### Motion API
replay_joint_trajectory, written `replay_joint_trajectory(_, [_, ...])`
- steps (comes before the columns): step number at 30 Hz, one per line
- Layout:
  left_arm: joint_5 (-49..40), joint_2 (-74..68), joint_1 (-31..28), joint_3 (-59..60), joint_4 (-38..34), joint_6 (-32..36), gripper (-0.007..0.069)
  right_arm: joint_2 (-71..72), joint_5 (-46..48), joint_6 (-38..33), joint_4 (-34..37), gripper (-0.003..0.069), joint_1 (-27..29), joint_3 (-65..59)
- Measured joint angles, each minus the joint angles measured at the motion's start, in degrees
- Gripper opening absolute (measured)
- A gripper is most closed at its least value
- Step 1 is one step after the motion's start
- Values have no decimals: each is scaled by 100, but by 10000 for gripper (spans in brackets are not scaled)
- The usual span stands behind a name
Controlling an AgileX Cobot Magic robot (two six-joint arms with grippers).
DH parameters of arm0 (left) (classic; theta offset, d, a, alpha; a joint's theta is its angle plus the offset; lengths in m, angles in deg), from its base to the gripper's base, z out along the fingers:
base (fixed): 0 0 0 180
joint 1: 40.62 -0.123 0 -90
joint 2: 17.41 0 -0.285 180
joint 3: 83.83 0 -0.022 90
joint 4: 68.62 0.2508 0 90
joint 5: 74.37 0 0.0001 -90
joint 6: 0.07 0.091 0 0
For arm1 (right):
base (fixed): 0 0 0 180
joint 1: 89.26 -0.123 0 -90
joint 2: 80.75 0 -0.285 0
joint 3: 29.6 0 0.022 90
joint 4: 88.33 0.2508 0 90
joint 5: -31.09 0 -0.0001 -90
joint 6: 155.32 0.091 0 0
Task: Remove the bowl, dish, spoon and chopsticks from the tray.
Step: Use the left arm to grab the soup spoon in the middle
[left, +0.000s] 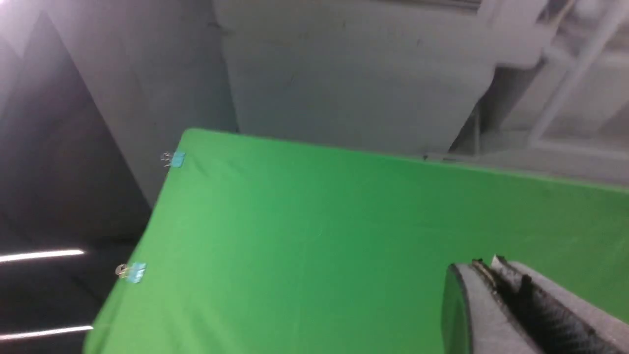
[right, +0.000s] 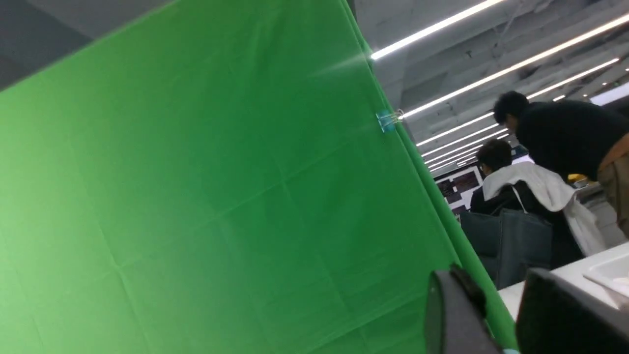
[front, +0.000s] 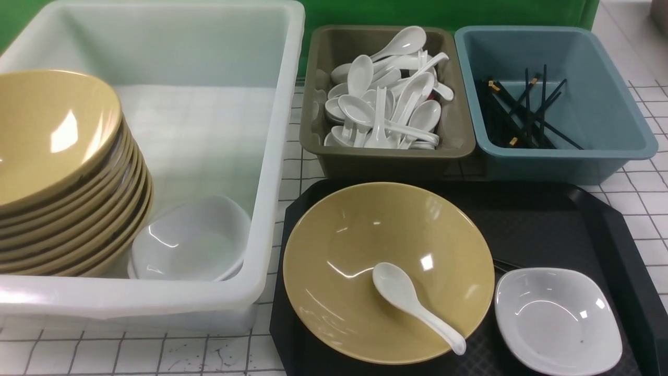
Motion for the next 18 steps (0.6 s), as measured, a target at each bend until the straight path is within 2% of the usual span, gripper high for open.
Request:
replay_joint_trajectory(2, [-1304,-287,0,-1142,302,-90,-12,-67,527,-245,0,198,0,556])
replay_joint_trajectory(3, [-1428,-327,0,-1242,327,-97,-12,-79,579,-279,0,193,0,615])
replay_joint_trajectory(4, [-2269,-648,0,-1923,476,-103,-12,-218,1045,-602,0,148,0,1120])
replay_joint_trajectory(7, [-3797,-1631,4,-3163,569,-118,-10,-694,2026,-1440,0,59,0,2050])
replay_joint_trajectory(9, [-4776,-2403,35,-3762,450,-146,-10,-1104,2711,-2014,0,37,0,2585])
replay_joint_trajectory(11, [-5619,-3021,97,-4304,101,-135,-9,-1453,3292,-2319,0,36,0,2896])
replay_joint_trajectory(13, [-7069,-3965,348,-5019,-691,242,-7,-2004,4283,-2665,0,36,0,3289])
replay_joint_trajectory(15, [-7351,-4238,446,-5105,-816,410,-7,-2155,4565,-2761,0,36,-5,3371])
replay_joint_trajectory(17, [-8420,-5081,789,-5583,-1708,1302,-7,-2569,5330,-3015,144,36,-89,3437])
replay_joint_trajectory(18, [-8685,-5269,915,-5678,-1942,1473,-7,-2654,5507,-3093,209,36,-129,3437])
